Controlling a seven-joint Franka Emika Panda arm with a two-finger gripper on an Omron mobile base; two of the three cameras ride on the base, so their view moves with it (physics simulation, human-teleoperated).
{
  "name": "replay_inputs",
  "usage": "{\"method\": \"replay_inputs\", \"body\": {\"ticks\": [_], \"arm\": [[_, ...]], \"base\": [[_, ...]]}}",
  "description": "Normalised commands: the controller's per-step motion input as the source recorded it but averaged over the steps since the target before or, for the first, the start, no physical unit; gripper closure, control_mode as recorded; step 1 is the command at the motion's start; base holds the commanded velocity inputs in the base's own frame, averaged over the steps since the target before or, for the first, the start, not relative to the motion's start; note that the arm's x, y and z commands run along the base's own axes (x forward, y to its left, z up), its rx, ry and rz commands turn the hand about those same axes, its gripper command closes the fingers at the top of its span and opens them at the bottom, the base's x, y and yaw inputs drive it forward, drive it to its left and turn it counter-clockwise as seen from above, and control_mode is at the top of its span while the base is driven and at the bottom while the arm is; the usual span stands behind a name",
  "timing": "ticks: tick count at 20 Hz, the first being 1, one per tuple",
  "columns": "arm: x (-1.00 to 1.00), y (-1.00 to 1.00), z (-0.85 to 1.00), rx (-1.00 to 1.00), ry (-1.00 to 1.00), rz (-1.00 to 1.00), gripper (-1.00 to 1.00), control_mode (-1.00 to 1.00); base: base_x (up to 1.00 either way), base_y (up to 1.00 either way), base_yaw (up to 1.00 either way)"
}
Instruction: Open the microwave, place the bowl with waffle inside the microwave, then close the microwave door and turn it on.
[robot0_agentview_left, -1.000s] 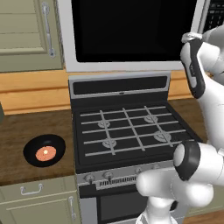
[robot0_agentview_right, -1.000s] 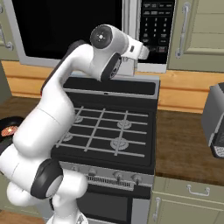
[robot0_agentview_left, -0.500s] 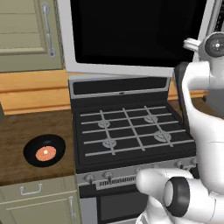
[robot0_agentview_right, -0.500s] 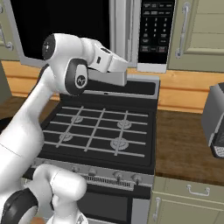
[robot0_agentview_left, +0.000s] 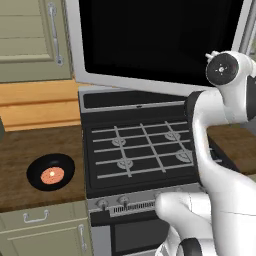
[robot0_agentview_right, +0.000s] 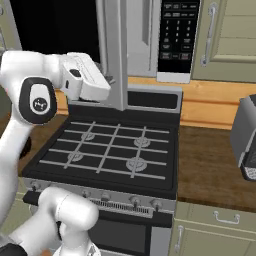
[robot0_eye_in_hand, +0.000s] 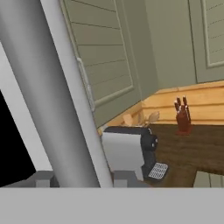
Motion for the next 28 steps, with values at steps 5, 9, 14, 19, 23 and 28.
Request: {"method": "replay_inputs", "body": {"ticks": [5, 9, 14, 19, 23, 28], "arm": [[-1.00, 0.18, -0.14, 0.00, -0.06, -0.04, 1.00, -1.00], [-1.00, 0.41, -0.22, -0.01, -0.02, -0.03, 1.00, -1.00], [-1.00, 0.64, -0.31, -0.04, -0.01, -0.01, 1.00, -1.00], [-1.00, 0.76, -0.30, -0.13, 0.00, 0.03, 1.00, -1.00], [-0.98, 0.76, -0.30, -0.15, 0.00, 0.08, 1.00, -1.00], [-0.25, 0.39, -0.13, -0.07, 0.00, 0.07, 1.00, -1.00]], "base": [[0.00, 0.00, 0.00], [0.00, 0.00, 0.00], [0.00, 0.00, 0.00], [0.00, 0.00, 0.00], [0.00, 0.00, 0.00], [0.00, 0.00, 0.00]]}}
